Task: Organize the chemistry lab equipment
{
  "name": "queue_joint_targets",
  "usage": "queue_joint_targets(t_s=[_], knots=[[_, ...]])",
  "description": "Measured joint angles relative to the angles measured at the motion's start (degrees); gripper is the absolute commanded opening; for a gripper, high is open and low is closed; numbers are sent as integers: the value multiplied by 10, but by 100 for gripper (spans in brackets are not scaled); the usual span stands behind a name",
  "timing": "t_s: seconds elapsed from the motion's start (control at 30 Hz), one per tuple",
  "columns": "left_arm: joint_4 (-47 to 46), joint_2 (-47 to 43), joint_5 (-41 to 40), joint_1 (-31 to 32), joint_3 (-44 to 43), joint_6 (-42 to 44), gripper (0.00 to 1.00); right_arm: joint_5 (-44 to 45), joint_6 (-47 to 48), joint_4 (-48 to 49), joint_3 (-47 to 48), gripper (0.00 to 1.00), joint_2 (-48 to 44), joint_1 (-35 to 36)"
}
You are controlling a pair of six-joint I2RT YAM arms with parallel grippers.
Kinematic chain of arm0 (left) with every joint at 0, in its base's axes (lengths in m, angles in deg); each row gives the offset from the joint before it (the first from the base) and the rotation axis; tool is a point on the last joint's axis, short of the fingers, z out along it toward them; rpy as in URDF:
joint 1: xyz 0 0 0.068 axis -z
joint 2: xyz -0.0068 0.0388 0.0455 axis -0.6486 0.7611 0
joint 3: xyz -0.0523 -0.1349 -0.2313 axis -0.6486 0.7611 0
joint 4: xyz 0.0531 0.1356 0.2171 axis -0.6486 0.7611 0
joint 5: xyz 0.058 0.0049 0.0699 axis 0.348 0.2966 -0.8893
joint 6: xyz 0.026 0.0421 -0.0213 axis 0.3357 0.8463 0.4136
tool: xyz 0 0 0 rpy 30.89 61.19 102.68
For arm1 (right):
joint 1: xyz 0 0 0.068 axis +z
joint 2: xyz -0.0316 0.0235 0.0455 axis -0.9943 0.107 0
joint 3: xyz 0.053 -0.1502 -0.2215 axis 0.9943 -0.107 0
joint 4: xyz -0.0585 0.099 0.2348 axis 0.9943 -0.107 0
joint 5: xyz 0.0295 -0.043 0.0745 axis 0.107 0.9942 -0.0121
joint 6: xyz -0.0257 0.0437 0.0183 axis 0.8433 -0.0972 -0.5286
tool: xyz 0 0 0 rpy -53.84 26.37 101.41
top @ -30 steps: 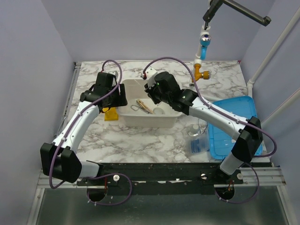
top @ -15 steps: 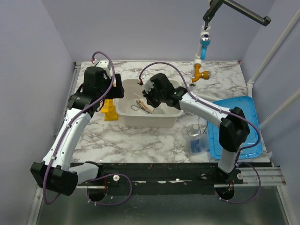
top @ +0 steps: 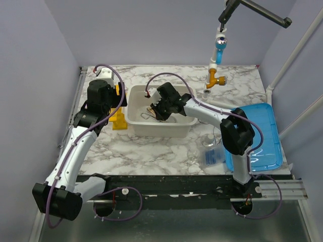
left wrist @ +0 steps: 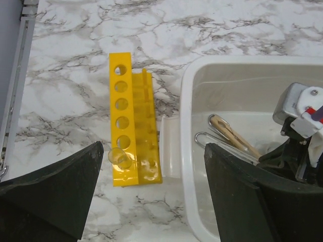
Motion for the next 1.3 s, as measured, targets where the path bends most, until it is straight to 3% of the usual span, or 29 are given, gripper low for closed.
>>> queue_joint_targets(t_s=[0.1, 0.53, 0.8, 1.0, 1.3], knots=[[-14, -2, -13, -3, 28, 8, 83, -11, 0, -6, 6, 1, 16, -2], [-28, -1, -26, -6, 44, 24, 84, -17, -3, -15, 12, 34, 35, -6], [-31, -1, -32, -6, 44, 28, 84, -16, -5, -12, 22, 48, 35, -8], [-33, -2, -34, -6, 44, 32, 95, -16, -17, -12, 45, 65, 33, -8], [-40, -14, -34, -6, 52, 34, 99, 22, -85, -17, 58, 69, -66, -8]])
